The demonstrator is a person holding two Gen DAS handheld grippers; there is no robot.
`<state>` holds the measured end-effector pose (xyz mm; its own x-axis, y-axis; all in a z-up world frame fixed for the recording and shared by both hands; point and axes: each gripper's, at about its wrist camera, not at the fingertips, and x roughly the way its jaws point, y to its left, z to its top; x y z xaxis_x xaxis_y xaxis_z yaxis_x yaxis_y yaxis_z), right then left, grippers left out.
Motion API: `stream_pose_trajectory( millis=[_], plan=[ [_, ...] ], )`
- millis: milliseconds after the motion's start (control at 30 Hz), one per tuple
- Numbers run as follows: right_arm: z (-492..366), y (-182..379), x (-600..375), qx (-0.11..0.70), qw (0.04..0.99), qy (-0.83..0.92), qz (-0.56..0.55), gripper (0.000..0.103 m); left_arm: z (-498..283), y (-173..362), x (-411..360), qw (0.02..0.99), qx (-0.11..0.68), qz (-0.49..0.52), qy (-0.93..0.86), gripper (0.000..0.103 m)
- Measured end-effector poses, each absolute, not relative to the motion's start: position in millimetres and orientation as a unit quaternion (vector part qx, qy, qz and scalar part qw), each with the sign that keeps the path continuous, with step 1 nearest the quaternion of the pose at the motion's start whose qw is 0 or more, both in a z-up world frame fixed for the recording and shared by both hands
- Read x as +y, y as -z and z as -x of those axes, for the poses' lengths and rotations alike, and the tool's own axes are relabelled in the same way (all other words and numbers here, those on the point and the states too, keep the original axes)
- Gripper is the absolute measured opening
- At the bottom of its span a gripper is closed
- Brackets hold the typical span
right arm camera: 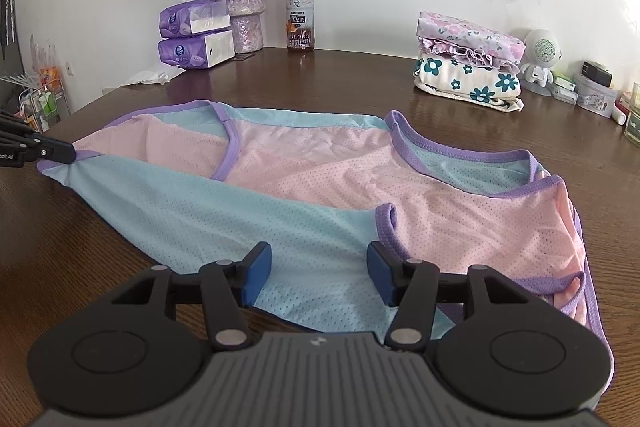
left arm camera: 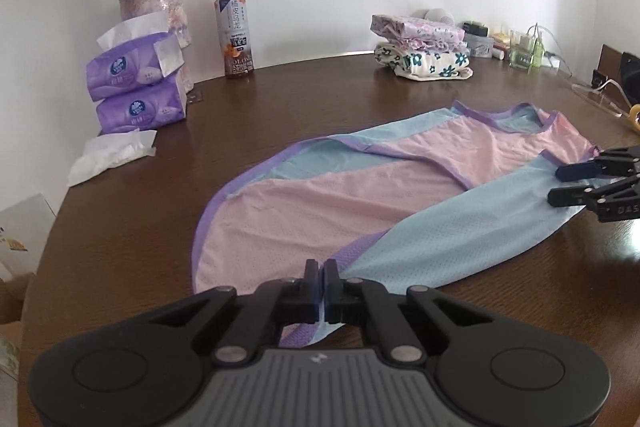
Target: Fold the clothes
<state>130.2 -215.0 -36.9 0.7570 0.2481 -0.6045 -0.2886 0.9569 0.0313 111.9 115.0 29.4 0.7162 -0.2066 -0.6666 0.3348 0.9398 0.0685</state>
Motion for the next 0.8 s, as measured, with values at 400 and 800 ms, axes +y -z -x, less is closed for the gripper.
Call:
stream_pose_trajectory(
  millis=[400, 800],
  plan=[
    [-130, 37, -214, 0.318, 0.936, -0.149, 0.035, 0.059, -108, -35, 151, 0.924, 0.360, -0.015, 0.125, 0.017],
    [-144, 4, -159, 0.277, 0.919, -0.268, 0.078, 0.059, -102, -25, 129, 0.904, 0.381, -0.051, 0.187, 0.016]
  ],
)
